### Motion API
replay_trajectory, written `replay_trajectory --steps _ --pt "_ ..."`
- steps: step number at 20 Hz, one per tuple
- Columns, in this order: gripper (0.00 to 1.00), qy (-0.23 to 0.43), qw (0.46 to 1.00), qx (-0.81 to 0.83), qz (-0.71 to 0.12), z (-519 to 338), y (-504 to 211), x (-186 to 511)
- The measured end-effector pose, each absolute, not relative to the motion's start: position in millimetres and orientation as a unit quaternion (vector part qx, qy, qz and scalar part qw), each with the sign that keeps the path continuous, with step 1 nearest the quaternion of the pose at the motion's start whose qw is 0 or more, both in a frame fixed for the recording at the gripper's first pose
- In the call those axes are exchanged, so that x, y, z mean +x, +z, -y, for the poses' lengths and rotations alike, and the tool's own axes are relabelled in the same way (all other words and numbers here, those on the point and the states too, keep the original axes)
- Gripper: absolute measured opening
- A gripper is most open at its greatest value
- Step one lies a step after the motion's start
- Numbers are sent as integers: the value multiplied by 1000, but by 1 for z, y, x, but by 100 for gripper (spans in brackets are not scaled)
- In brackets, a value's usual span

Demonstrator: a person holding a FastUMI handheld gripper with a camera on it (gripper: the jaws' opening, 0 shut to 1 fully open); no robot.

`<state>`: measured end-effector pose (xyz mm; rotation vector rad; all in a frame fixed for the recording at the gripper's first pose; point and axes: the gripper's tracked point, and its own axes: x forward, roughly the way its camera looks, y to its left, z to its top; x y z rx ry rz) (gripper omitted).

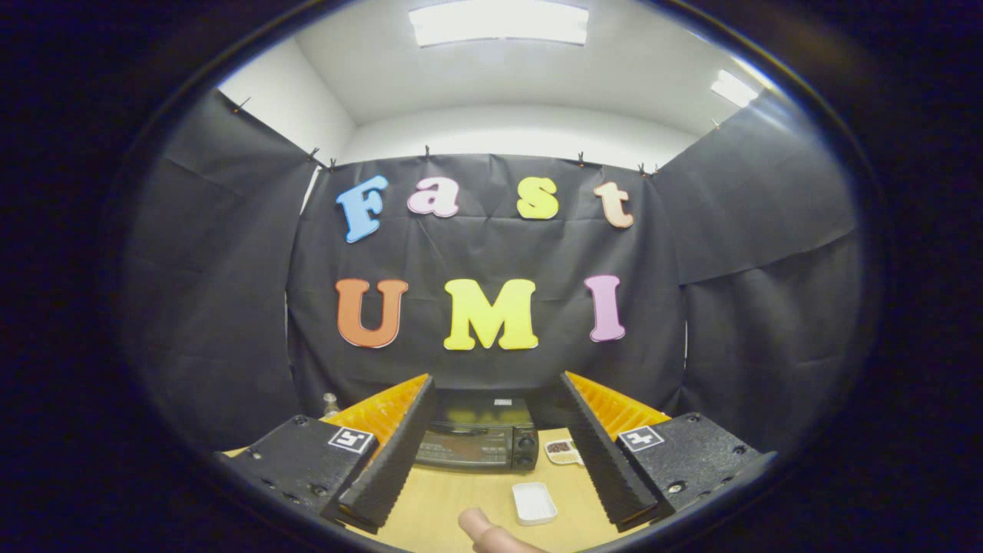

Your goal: Open the toaster oven, put the food inside, and close the toaster oven door.

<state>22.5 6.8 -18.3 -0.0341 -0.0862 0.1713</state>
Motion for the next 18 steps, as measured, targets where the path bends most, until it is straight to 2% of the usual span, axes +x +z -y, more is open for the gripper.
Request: replay_trajectory --steps 6,18 --pt "100 71 997 -13 28 8 -39 6" --pt "100 89 995 -21 40 6 -44 -5"
